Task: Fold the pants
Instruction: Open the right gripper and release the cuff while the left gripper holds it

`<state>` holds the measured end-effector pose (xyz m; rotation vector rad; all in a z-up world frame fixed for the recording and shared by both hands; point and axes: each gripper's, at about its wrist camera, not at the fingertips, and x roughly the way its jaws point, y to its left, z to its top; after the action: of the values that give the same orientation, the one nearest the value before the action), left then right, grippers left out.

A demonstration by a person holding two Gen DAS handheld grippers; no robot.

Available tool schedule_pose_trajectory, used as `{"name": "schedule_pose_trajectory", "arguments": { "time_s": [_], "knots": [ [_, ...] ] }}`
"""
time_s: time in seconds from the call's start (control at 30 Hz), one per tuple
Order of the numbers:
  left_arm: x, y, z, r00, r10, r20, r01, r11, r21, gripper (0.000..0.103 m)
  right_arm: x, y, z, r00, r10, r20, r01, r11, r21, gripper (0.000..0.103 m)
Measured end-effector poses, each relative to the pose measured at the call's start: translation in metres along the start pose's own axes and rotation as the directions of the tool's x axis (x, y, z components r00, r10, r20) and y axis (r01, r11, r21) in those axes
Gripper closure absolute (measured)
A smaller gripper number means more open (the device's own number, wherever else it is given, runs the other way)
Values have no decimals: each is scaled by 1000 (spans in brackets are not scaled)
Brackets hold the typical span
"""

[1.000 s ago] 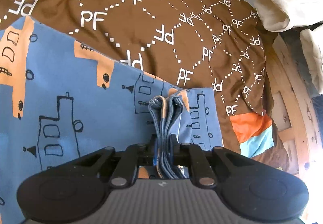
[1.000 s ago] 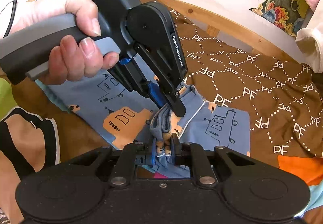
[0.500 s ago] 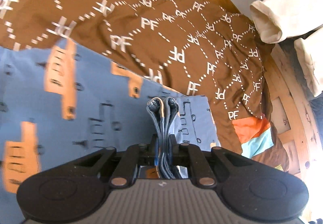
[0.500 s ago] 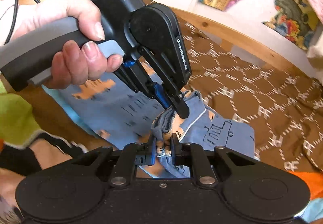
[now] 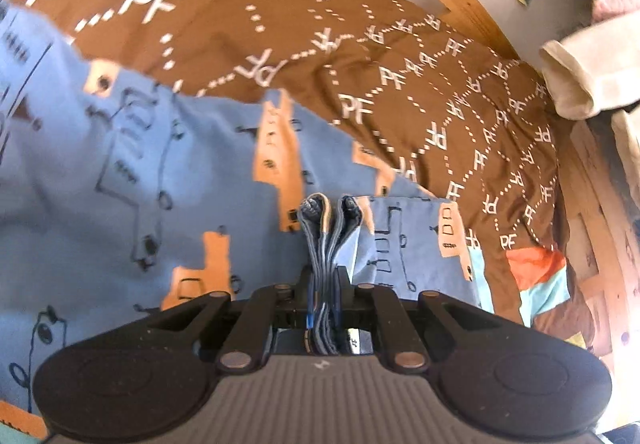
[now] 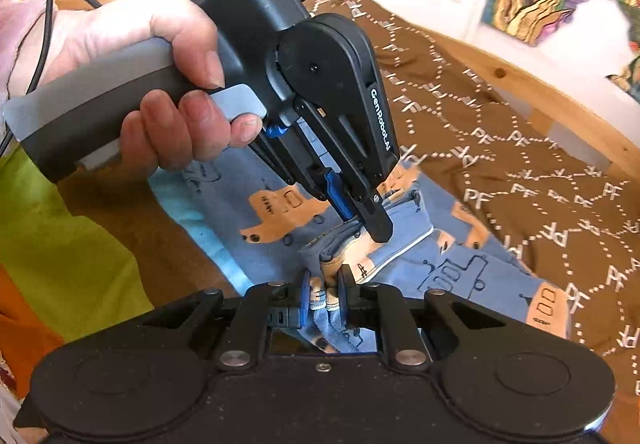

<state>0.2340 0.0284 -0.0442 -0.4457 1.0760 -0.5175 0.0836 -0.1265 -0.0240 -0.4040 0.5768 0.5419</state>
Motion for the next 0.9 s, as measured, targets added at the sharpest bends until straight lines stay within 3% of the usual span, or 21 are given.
{"name": "schedule_pose_trajectory", "arguments": {
  "time_s": [0.07, 0.13, 0.2, 0.23, 0.27, 0.3, 0.33, 0.4, 0.5, 0.6, 0.73, 0.8, 0.9],
  "knots": [
    [3, 8, -1, 1000, -6, -9, 6, 1000, -19, 91, 6, 2, -1, 1000, 14, -14, -14, 1000, -3, 88],
    [3, 11, 0, 1000, 10, -12, -10, 1000, -24, 82, 12, 3, -3, 999, 32, -29, -32, 1000, 0, 83],
    [-1, 11, 0, 1000, 26, 11, -26, 1000, -1, 62, 11, 1, -4, 998, 53, -21, -53, 999, 6, 74],
    [-4, 10, 0, 999, 28, 23, -28, 1000, 11, 55, 6, -3, -5, 998, 60, -7, -60, 998, 19, 61],
    [-7, 7, 0, 999, 31, 41, -32, 999, 25, 39, 1, -8, -6, 999, 49, 5, -49, 998, 29, 52],
    [-10, 3, 0, 996, 43, 73, -46, 998, 44, 29, -8, -14, -8, 1000, 10, 28, -11, 999, 39, 31],
    [-12, -1, -1, 992, 63, 107, -71, 995, 64, 27, -14, -20, -10, 998, -38, 48, 36, 998, 43, 14],
    [-10, -12, -2, 980, 107, 166, -128, 984, 123, 25, -23, -39, -14, 982, -178, 68, 177, 984, 31, 5],
    [5, -25, -1, 965, 175, 195, -209, 963, 171, 18, -11, -74, -14, 927, -376, 6, 376, 927, 4, 1],
    [21, -28, 0, 947, 256, 195, -290, 942, 168, 18, 12, -111, -17, 882, -471, -16, 471, 882, 7, 1],
    [21, -30, -5, 933, 287, 219, -329, 924, 194, 20, 53, -142, -34, 859, -495, -130, 496, 868, -31, 1],
    [20, -28, -7, 932, 287, 221, -331, 923, 198, 21, 53, -153, -42, 874, -470, -126, 478, 878, 38, 1],
    [16, -26, -9, 928, 301, 221, -345, 918, 195, 21, 44, -152, -47, 848, -513, -136, 522, 852, 44, 1]
  ]
}}
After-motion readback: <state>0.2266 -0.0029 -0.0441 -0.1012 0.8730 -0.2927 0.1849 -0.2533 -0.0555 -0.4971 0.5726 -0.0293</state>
